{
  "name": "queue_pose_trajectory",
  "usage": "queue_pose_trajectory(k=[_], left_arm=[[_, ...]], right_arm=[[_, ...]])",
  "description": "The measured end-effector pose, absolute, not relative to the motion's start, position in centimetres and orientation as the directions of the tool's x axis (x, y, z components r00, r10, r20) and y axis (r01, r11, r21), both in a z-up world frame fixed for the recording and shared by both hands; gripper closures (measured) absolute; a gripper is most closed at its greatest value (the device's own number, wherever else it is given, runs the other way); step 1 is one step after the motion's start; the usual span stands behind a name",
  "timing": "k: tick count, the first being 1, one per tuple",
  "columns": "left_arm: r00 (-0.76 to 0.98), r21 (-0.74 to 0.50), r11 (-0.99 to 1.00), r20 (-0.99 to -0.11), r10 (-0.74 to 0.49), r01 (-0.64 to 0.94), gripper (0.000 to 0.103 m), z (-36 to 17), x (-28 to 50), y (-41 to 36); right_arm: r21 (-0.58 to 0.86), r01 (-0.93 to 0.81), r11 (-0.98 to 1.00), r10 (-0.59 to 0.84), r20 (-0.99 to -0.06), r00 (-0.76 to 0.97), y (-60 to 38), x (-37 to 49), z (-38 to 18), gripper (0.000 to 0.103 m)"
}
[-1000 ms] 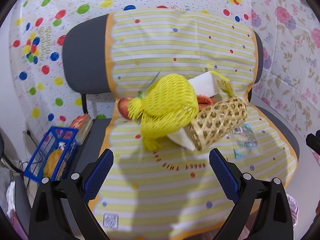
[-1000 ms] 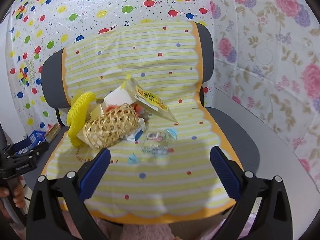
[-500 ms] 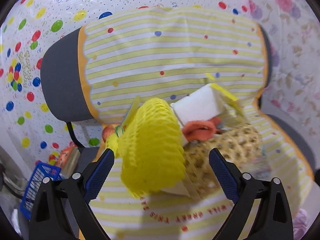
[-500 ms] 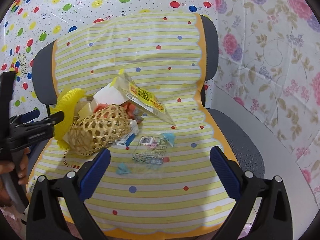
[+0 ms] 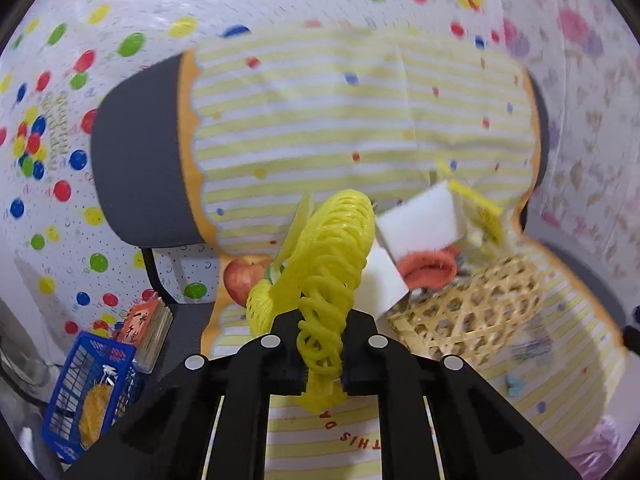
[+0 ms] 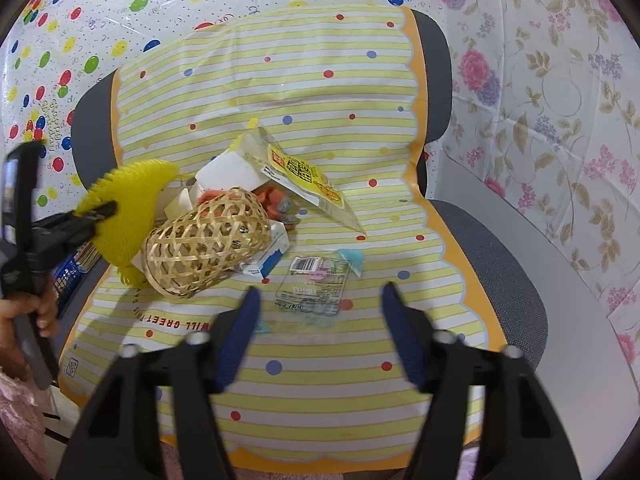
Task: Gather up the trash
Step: 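Grasp the clear plastic packet with the right tool while the left tool holds the net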
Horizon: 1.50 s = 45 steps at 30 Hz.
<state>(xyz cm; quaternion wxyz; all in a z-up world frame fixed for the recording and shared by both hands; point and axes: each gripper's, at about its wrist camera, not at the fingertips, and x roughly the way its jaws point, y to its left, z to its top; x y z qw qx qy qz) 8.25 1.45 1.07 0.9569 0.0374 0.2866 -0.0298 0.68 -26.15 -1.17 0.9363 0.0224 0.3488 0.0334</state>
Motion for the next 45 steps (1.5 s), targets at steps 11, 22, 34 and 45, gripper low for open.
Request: queue_pose_trajectory(k=[11, 22, 34, 45], left_arm=[[0.868, -0.188, 0.979, -0.468, -0.165, 0.085, 0.092, 2.0, -1.5, 5.8], [0.831, -0.219, 0.974, -0.529, -0.174, 0.065, 0.092, -1.3, -1.3, 6.0], [0.817, -0.221, 0.971, -0.542, -0.196, 0.087, 0.091, -1.7, -0.8, 5.3], [0.818, -0.221, 0.972, -0.544, -0.186, 0.074, 0.091, -1.3, -1.9, 5.5]], right_arm=[[0.115, -0.083, 0.99, 0.14, -0.68, 0.72, -25.6, 0.8, -3.6, 0.062], [0.116, -0.055, 0.992, 0.123, -0.745, 0.656, -25.5, 3.2, -9.2, 0.029], [0.185, 0.03, 0.982, 0.123, -0.76, 0.638, -27.0, 7.4, -12.1, 0.05], [0.223, 0.029, 0.974, 0.133, -0.676, 0.725, -28.4, 5.6, -9.6, 0.101]])
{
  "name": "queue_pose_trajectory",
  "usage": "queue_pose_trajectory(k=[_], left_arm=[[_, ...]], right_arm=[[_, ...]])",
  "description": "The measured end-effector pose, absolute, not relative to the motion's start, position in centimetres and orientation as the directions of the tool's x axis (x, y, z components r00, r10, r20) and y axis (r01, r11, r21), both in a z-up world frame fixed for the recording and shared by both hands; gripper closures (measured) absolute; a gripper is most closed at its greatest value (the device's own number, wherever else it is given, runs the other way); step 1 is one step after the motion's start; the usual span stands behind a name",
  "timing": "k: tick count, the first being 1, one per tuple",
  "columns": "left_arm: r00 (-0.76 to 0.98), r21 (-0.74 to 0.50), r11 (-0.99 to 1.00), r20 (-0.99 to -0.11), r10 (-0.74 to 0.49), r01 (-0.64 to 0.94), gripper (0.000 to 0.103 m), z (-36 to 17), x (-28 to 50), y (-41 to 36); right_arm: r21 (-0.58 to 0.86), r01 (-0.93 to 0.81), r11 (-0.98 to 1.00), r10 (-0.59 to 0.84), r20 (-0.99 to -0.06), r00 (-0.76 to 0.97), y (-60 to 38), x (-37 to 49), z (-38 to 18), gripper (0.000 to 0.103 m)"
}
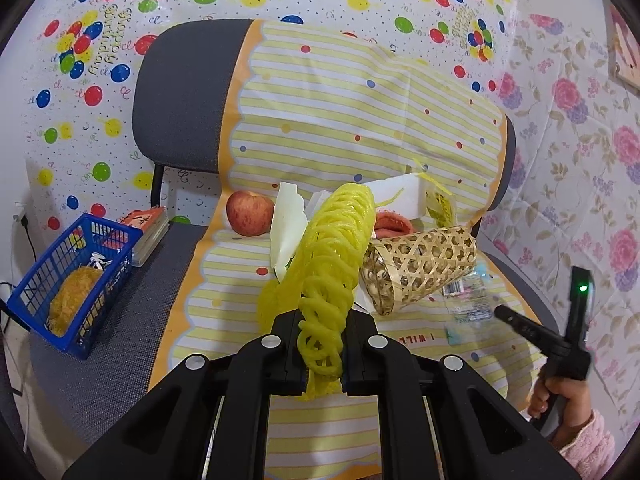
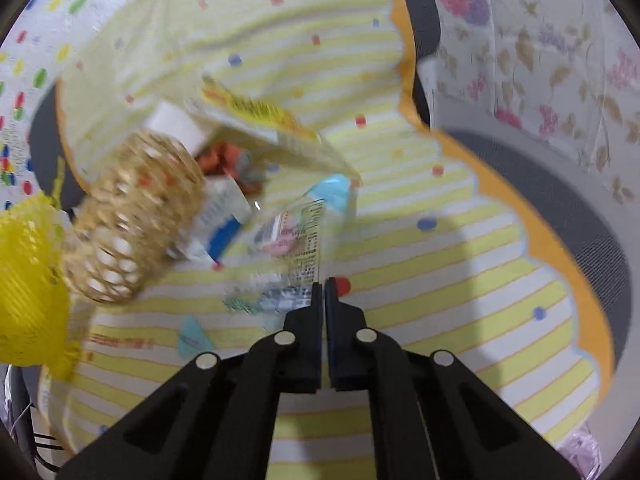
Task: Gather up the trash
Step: 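Carry both items to the pink trash bin and open both tools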
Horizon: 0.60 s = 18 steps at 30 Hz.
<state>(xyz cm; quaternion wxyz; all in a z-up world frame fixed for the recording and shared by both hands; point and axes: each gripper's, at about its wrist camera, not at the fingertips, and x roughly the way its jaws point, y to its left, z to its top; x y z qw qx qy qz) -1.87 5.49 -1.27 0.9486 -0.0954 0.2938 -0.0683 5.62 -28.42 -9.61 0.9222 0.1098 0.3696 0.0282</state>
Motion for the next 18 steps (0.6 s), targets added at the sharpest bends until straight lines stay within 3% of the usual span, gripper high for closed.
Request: queue_pose_trajectory(k=[5, 9, 18], left_arm=[[0.834, -0.233, 0.967, -0.509, -0.214, 0.106, 0.091, 0.2, -3.3, 4.9], [0.848, -0.222, 0.961, -0.465, -0.253, 0.165, 0.091, 1.8, -5.0, 3.5], [0.789, -0.209, 0.903, -0.439, -0.429, 0.375, 0.091, 2.2, -6.9, -3.1]], right_arm=[[0.247, -0.021, 0.969, 0.164, -0.575, 0.802, -28.9, 2.7, -4.6, 0.102], [0.181, -0.005, 0.983, 0.103, -0.534, 0.839, -28.8, 0.6, -1.5, 0.102], [0.109, 0.028, 0.994, 0.035, -0.537, 0.843, -29.4, -4.6, -0.5, 0.102]])
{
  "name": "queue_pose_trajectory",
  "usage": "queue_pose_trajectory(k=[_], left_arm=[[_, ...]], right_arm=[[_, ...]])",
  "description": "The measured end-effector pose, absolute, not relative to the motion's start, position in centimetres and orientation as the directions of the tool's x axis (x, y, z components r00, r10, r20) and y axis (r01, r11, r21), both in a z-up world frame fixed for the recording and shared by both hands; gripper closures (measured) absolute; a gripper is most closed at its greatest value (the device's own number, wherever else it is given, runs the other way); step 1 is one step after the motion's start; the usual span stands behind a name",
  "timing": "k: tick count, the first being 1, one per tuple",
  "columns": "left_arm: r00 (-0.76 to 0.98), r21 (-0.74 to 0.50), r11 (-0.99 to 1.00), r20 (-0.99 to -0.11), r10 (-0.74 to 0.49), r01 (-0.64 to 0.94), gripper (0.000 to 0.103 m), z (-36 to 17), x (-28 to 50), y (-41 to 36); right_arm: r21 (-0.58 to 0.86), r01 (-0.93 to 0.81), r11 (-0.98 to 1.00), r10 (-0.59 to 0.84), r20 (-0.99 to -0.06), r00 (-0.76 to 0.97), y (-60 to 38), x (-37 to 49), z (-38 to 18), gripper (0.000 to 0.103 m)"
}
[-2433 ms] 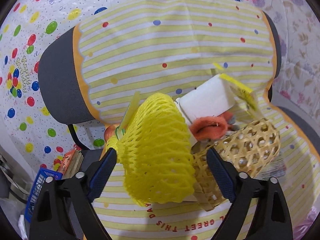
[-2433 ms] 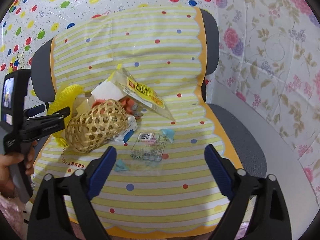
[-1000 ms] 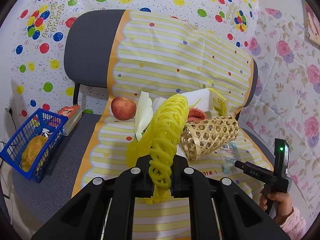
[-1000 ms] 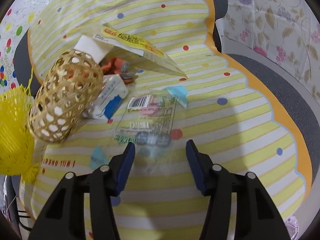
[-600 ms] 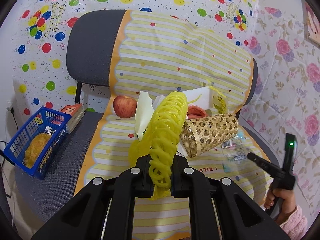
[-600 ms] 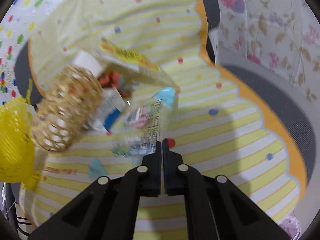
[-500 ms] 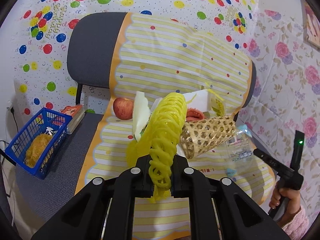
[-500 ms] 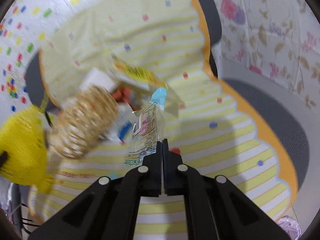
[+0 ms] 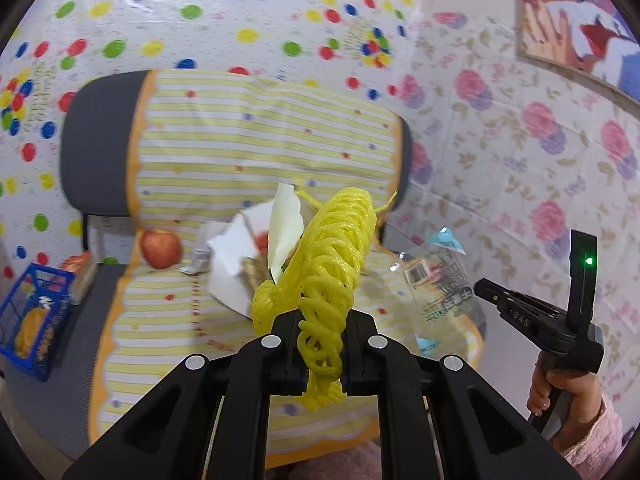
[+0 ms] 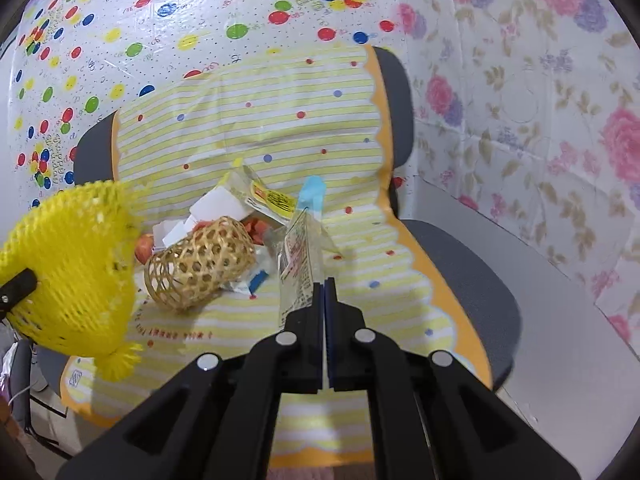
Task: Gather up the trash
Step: 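Carry both items to the pink trash bin and open both tools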
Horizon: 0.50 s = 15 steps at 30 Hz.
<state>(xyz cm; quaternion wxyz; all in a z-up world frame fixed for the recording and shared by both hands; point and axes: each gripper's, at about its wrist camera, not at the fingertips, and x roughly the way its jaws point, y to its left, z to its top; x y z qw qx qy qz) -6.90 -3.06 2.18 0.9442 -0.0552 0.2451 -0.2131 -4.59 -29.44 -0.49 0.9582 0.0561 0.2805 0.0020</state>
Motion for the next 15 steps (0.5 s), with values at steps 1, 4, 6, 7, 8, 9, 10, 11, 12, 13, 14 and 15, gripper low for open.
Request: queue_pose_trajectory(k=[1, 4, 6, 7, 8, 9, 10, 11, 12, 13, 14, 15], left_arm=[[0.777, -0.21, 0.894, -0.444, -0.447, 0.395, 0.091, 1.9, -7.0, -3.7], [0.732, -0.207, 0.86, -0.456, -0.506, 0.466, 0.091, 1.1, -7.3, -6.6], [0.701, -0.204, 0.83, -0.453, -0.55, 0.519, 0.091, 0.7, -7.7, -8.6], [0.69, -0.201, 0.819, -0.453, -0.564, 0.537, 0.091, 0.5, -7.9, -9.4], [0.677, -0.199, 0.805, -0.451, -0.582, 0.559, 0.091, 0.3, -8.2, -10.2], [0.656, -0.193, 0.783, -0.45, -0.606, 0.591, 0.091, 0.0, -8.6, -11.4], [0.644, -0.187, 0.77, -0.448, -0.619, 0.61, 0.091, -0.2, -9.0, -12.3], [0.629, -0.181, 0.753, -0.448, -0.636, 0.632, 0.091, -0.4, -9.4, -13.2], [0.61, -0.178, 0.735, -0.45, -0.652, 0.655, 0.091, -0.8, -9.8, -14.2], [0.596, -0.176, 0.722, -0.453, -0.663, 0.669, 0.091, -1.0, -10.1, -14.9], [0.575, -0.175, 0.703, -0.458, -0.678, 0.69, 0.091, -1.5, -10.5, -15.9], [0.561, -0.177, 0.69, -0.46, -0.688, 0.701, 0.091, -1.7, -10.7, -16.4]], right_arm=[[0.107, 0.038, 0.994, 0.026, -0.537, 0.843, -29.8, -5.0, -0.3, 0.102], [0.095, 0.083, 0.992, -0.018, -0.549, 0.836, -31.0, -7.1, -0.4, 0.101], [0.071, 0.125, 0.99, -0.065, -0.553, 0.83, -31.9, -8.9, -0.5, 0.102], [0.063, 0.138, 0.988, -0.08, -0.555, 0.828, -32.1, -9.4, -0.5, 0.101], [0.049, 0.165, 0.985, -0.11, -0.559, 0.822, -32.7, -10.4, -0.6, 0.101], [0.041, 0.185, 0.982, -0.13, -0.562, 0.817, -33.2, -11.1, -0.7, 0.101], [0.037, 0.199, 0.979, -0.143, -0.566, 0.812, -33.5, -11.6, -0.8, 0.101], [0.033, 0.22, 0.975, -0.162, -0.571, 0.805, -34.1, -12.4, -0.9, 0.101], [0.026, 0.243, 0.97, -0.184, -0.576, 0.797, -34.6, -13.2, -1.0, 0.101], [0.02, 0.259, 0.966, -0.2, -0.579, 0.791, -34.9, -13.8, -1.1, 0.101], [0.012, 0.279, 0.96, -0.22, -0.583, 0.782, -35.3, -14.5, -1.3, 0.101], [0.0, 0.305, 0.952, -0.246, -0.588, 0.77, -35.8, -15.4, -1.4, 0.101]])
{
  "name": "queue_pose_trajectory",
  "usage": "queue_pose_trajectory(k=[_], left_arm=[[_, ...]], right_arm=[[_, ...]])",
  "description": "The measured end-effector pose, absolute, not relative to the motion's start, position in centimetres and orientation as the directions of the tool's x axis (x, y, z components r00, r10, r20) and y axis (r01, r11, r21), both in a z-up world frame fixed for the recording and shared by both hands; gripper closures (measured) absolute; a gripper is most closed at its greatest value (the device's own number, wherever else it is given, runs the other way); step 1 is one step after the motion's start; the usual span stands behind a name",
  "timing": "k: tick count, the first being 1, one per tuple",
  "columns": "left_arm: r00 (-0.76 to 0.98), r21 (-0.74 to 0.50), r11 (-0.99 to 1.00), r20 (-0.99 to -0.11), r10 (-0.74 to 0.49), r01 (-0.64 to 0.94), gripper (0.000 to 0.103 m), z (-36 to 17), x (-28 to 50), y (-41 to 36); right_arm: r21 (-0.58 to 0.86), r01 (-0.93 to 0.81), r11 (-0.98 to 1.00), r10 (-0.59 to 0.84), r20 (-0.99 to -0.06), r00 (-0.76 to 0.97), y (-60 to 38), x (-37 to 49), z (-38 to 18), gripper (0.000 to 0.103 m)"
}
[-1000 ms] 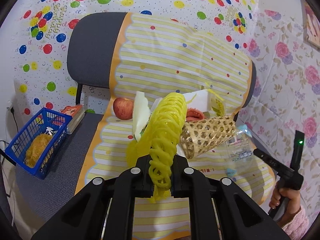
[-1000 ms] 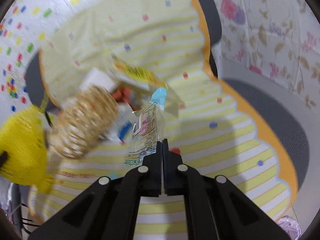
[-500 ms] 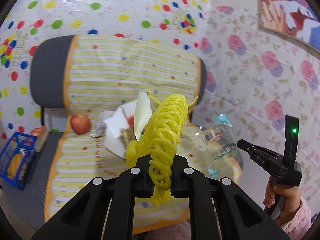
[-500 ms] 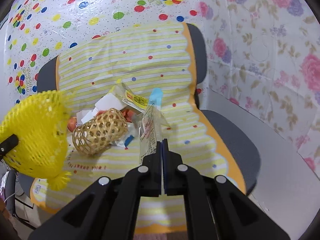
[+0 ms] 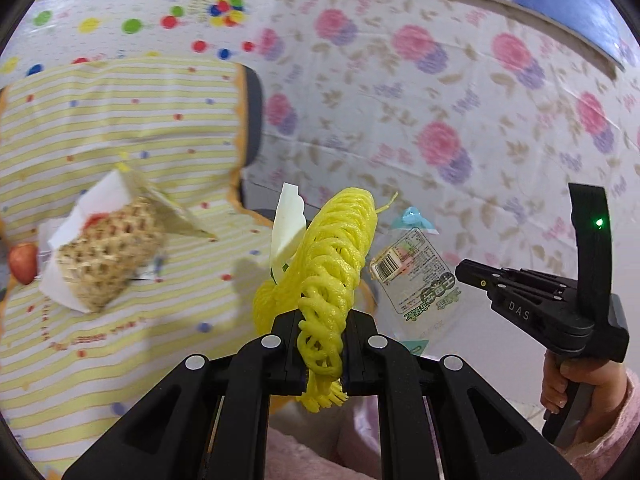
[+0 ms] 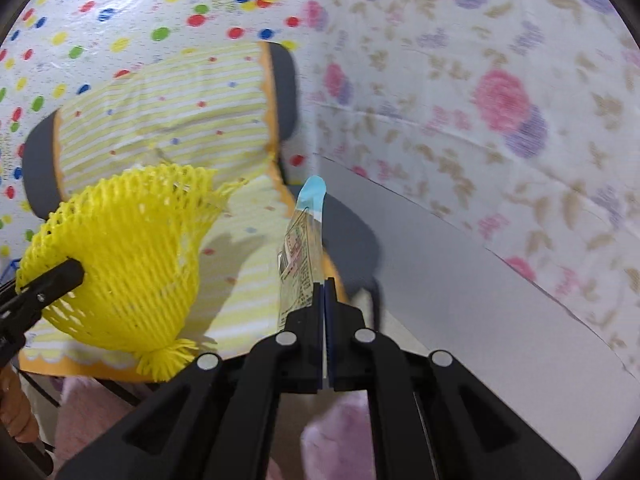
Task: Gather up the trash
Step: 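Carry both items to the pink trash bin and open both tools, then move both open tools back over the chair mat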
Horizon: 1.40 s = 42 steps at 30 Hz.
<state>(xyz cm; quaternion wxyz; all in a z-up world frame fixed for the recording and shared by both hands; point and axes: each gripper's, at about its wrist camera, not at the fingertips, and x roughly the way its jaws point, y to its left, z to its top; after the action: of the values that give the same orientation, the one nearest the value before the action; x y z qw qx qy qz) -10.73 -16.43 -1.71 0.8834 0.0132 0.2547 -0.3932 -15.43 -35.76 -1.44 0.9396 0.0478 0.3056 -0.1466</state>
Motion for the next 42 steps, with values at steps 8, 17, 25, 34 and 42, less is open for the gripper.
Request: queue_pose_trajectory(k=[8, 17, 25, 34, 42], left_arm=[[0.422, -0.198, 0.57, -0.493, -0.761, 0.797, 0.091, -4.8, -13.0, -22.1], [0.325, -0.165, 0.493, -0.571, -0.754, 0.854, 0.088, -9.2, -14.7, -27.4], [0.239, -0.19, 0.466, -0.66, -0.712, 0.864, 0.079, -12.3, -13.9, -31.6], [0.26, -0.226, 0.515, -0.659, -0.705, 0.827, 0.044, -12.1, -12.5, -30.8], [0.397, -0.163, 0.596, -0.606, -0.69, 0.786, 0.039, -9.0, -11.7, -26.3]], right_arm=[[-0.06, 0.448, 0.892, -0.381, -0.632, 0.675, -38.1, -21.5, -3.2, 0.101], [-0.092, 0.553, 0.828, -0.445, -0.706, 0.55, -40.6, -25.5, -7.4, 0.101], [-0.081, 0.592, 0.802, -0.426, -0.771, 0.472, -43.3, -25.9, -11.3, 0.101], [-0.037, 0.593, 0.805, -0.372, -0.81, 0.454, -44.4, -25.2, -13.9, 0.092], [0.009, 0.603, 0.798, -0.392, -0.752, 0.53, -44.5, -25.6, -10.7, 0.078]])
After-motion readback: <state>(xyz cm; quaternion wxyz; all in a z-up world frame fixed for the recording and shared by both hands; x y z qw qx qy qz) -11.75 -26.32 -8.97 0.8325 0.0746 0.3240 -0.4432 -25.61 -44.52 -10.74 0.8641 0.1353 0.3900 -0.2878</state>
